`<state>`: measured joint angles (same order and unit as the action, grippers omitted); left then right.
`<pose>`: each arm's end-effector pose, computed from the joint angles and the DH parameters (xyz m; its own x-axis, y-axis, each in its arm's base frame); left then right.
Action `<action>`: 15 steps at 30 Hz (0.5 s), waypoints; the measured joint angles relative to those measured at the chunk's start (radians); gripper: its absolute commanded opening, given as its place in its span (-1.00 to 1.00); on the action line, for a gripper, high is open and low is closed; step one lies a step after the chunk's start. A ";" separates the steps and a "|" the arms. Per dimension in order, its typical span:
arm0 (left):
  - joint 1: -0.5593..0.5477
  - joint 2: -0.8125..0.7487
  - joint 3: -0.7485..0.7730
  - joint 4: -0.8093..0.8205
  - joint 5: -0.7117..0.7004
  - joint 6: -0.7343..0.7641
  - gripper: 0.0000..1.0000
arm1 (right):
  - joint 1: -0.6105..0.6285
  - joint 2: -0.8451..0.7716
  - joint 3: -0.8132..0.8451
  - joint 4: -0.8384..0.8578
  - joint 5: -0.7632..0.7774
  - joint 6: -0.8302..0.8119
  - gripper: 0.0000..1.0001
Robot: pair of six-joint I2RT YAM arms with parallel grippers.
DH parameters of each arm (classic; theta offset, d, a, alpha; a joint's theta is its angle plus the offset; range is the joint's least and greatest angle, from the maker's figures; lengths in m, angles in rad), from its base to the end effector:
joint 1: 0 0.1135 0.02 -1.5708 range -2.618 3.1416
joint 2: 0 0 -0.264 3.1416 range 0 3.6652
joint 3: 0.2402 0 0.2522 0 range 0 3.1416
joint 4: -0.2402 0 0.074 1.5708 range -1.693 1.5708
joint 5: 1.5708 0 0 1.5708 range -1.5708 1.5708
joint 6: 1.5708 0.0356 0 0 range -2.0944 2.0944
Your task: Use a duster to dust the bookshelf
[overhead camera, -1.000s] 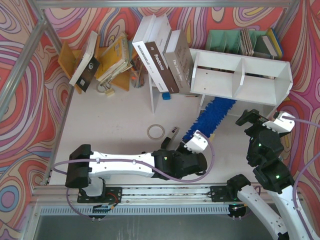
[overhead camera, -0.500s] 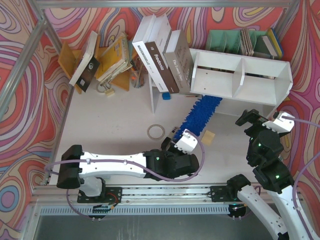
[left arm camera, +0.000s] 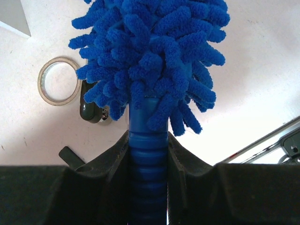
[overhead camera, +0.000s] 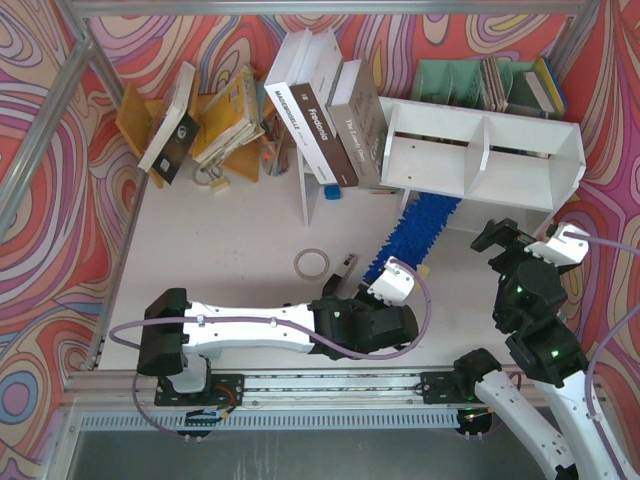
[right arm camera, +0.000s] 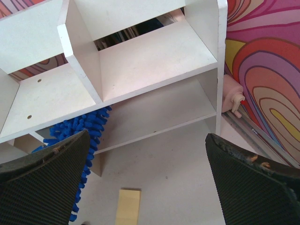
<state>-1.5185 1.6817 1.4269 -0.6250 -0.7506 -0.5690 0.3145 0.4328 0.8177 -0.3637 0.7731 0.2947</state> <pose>0.0433 -0.3634 0.2951 -0.4152 0.3938 -0.8201 0.5744 0.8125 0.0994 0.0879 0.0024 0.3739 0.1478 0.2667 -0.9524 0.4176 0.8561 0.3046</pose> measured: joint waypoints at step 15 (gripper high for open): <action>-0.001 -0.006 -0.070 -0.059 -0.013 -0.116 -1.00 | 0.000 0.000 0.000 0.000 -0.008 0.000 0.98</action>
<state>-1.5192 1.6760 1.3567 -0.6838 -0.7639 -0.6849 0.3149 0.4332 0.8177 -0.3637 0.7647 0.2947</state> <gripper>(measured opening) 0.343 0.986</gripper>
